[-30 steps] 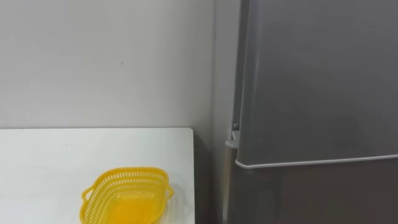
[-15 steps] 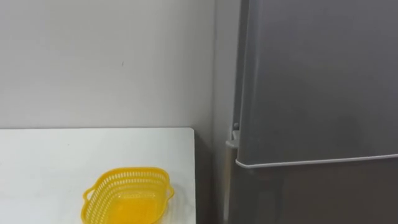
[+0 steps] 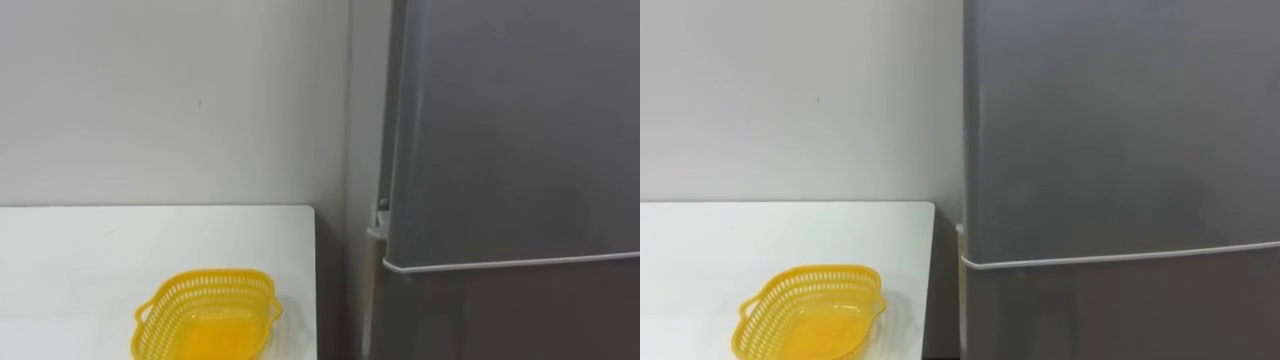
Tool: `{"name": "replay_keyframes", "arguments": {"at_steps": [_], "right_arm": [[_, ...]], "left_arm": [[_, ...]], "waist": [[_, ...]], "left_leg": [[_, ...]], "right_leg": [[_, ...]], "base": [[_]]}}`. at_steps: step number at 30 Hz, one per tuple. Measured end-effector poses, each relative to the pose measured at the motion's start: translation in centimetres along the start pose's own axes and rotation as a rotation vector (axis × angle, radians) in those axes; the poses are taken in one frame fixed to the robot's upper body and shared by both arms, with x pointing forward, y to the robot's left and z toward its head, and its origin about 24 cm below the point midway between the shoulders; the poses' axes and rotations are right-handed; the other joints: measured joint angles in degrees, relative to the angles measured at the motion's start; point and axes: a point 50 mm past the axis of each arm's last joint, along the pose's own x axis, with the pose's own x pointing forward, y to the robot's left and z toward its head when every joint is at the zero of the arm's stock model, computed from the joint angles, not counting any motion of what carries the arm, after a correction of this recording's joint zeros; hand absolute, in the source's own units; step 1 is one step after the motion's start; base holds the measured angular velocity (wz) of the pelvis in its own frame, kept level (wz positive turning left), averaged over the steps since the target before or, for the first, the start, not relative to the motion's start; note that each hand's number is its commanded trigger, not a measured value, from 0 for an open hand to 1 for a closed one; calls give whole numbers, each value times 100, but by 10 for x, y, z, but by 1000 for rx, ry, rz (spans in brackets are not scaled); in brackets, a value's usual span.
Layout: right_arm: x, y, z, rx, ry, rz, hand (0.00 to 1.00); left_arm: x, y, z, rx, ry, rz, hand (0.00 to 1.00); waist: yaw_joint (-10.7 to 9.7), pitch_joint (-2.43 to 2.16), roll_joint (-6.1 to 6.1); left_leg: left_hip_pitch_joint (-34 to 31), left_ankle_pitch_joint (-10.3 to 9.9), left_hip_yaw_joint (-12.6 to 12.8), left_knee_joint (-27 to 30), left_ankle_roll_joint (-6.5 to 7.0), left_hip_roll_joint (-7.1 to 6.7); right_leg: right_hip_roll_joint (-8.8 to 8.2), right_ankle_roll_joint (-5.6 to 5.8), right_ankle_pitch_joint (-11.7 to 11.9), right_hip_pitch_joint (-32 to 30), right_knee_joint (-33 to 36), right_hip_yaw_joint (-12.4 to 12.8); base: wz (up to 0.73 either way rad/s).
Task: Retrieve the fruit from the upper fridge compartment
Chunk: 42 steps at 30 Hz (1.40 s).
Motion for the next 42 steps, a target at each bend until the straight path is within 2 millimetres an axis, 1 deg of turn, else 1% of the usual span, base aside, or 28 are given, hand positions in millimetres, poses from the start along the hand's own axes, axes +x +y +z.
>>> {"name": "replay_keyframes", "arguments": {"at_steps": [1, 2, 4, 5, 7, 8, 10, 11, 12, 13, 14, 16, 17, 18, 19, 20, 22, 23, 24, 25, 26, 27, 29, 30, 32, 35, 38, 42], "right_arm": [[0, 0, -2, 3, 2, -1, 0], [0, 1, -2, 5, 3, -1, 0], [0, 1, -4, -2, 5, -4, 0], [0, 1, -5, -1, 4, -4, 0], [0, 1, -5, -5, 1, -4, 0], [0, 1, -5, -9, 0, -4, 0], [0, 1, -6, -16, -1, -2, 0], [0, 1, -6, -16, -1, -2, 0], [0, 1, -8, -11, -2, 4, 0], [0, 1, -9, -1, -1, 12, 0], [-1, 2, -10, 2, 0, 18, 0], [-1, 3, -13, 0, 7, 37, 0], [-1, 3, -13, -2, 8, 40, 0], [-1, 2, -15, -4, 13, 43, 0], [-1, 2, -15, -13, 15, 49, 0], [-1, 2, -16, -19, 15, 53, 0], [-1, 2, -15, -55, 14, 73, 0], [-1, 3, -15, -63, 13, 78, 0], [-1, 3, -12, -81, 7, 83, 0], [-1, 3, -11, -94, 3, 88, 0], [-1, 3, -11, -102, 3, 91, 0], [-1, 4, -10, -114, 2, 99, 0], [-1, 5, -10, -124, 3, 107, 0], [-1, 5, -9, -123, 8, 114, 0], [0, 6, -6, -123, 9, 120, 0], [0, 6, -5, -123, 9, 117, 0], [0, 6, -6, -132, 29, 127, 0], [0, 7, -6, -169, 56, 150, 0]], "left_arm": [[-2, -3, 12, -40, -50, 15, 0], [-4, -6, 18, -61, -75, 17, 0], [-12, -14, 45, -142, -179, 12, 0], [-15, -16, 52, -158, -209, 11, 0], [-26, -20, 80, -249, -326, 3, 0], [-30, -21, 86, -260, -359, -3, 0], [-43, -24, 109, -289, -487, -41, 0], [-47, -25, 114, -291, -520, -50, 0], [-56, -27, 125, -302, -587, -71, 0], [-66, -28, 137, -322, -660, -99, 0], [-70, -29, 142, -336, -693, -116, 0], [-88, -31, 160, -381, -791, -204, 0], [-93, -33, 164, -393, -810, -230, 0], [-100, -36, 168, -400, -840, -290, 0], [-106, -39, 171, -392, -860, -349, 0], [-108, -41, 172, -386, -868, -378, 0], [-118, -55, 174, -377, -879, -515, 0], [-120, -59, 174, -372, -882, -553, 0], [-127, -67, 174, -358, -893, -633, 0], [-133, -73, 174, -346, -903, -708, 0], [-136, -76, 175, -342, -905, -746, 0], [-141, -81, 175, -350, -897, -823, 0], [-149, -89, 176, -367, -883, -928, 0], [-153, -94, 178, -390, -863, -994, 0], [-158, -100, 180, -394, -845, -1075, 0], [-166, -109, 183, -346, -855, -1183, 0], [-170, -115, 178, -275, -843, -1282, 0], [-178, -125, 165, -164, -783, -1432, 0]], "waist": [[16, -10, 14], [33, -10, 17], [93, -10, 28], [104, -11, 30], [90, -4, 44], [86, 1, 56], [73, 5, 73], [70, 5, 77], [73, 5, 77], [27, 9, 71], [3, 10, 72], [-62, 17, 93], [-67, 23, 106], [-64, 36, 109], [-67, 38, 137], [-78, 45, 142], [-115, 46, 150], [-127, 42, 147], [-178, 20, 119], [-209, 25, 99], [-212, 18, 135], [-225, 29, 104], [-252, 42, 127], [-321, 64, 129], [-365, 78, 134], [-409, 73, 141], [-508, 63, 152], [-625, 25, 212]], "left_leg": [[19, 0, 0, 0, 0, 0], [24, 0, -9, -2, 0, 0], [23, 0, -18, -9, 0, 0], [27, 0, -20, -13, 0, 0], [77, 0, -30, -17, 0, 0], [90, 0, -38, -15, 0, -1], [83, -1, -44, -17, 0, -2], [78, -2, -50, -19, 0, -2], [75, -2, -60, -23, 0, -1], [72, -2, -116, -24, 0, -5], [71, -2, -154, -22, 0, -10], [71, -2, -177, 7, 0, -12], [76, -2, -174, 6, 0, -13], [76, -2, -177, 3, 0, -16], [72, -2, -173, 5, 0, -17], [68, -2, -174, 7, 0, -17], [29, 0, -212, 27, 1, -24], [15, 1, -234, 30, 0, -29], [-20, 5, -261, 48, -1, -34], [-21, 9, -261, 72, -1, -34], [-23, 9, -259, 79, -1, -34], [-28, 9, -253, 80, -1, -33], [-37, 8, -240, 77, -1, -32], [-51, 8, -241, 75, -1, -33], [-72, 8, -238, 76, -1, -33], [-115, 8, -201, 97, -1, -33], [-89, 8, -155, 98, -1, -31], [-116, 7, -144, 98, 0, -26]], "right_leg": [[-1, 0, 0, 11, 1, -1], [-1, 0, 0, 15, 0, -4], [-2, 0, 0, 11, -9, -13], [-2, 0, 0, 11, -8, -13], [-3, 0, 0, 59, -8, -13], [-3, 0, 0, 85, -14, -19], [-2, 1, 0, 101, -10, -16], [-2, 1, 0, 102, -9, -19], [0, 1, -1, 106, -8, -20], [1, 0, 0, 139, -13, -55], [1, 0, 0, 174, -16, -75], [2, 0, 0, 183, -20, -94], [2, 0, 0, 179, -18, -89], [2, 0, 0, 176, -16, -81], [2, 0, 0, 177, -19, -73], [1, 0, -1, 178, -22, -77], [-5, 1, -1, 183, -43, -139], [-7, 1, -1, 188, -58, -160], [-7, -1, 0, 192, -93, -178], [-7, -1, 1, 192, -96, -180], [-7, -1, 1, 193, -97, -179], [-7, -1, 0, 186, -97, -179], [-7, -1, 0, 187, -101, -158], [-7, -1, 0, 180, -100, -156], [-7, -1, 0, 150, -98, -149], [-8, -1, 1, 83, -92, -107], [-6, -1, 1, 86, -93, -39], [-1, -1, 1, 49, -83, -21]], "base": [[-4], [-4], [0], [0], [0], [0], [0], [0], [7], [11], [15], [9], [0], [0], [0], [3], [12], [16], [11], [7], [0], [0], [-2], [0], [-2], [-6], [-8], [0]]}}
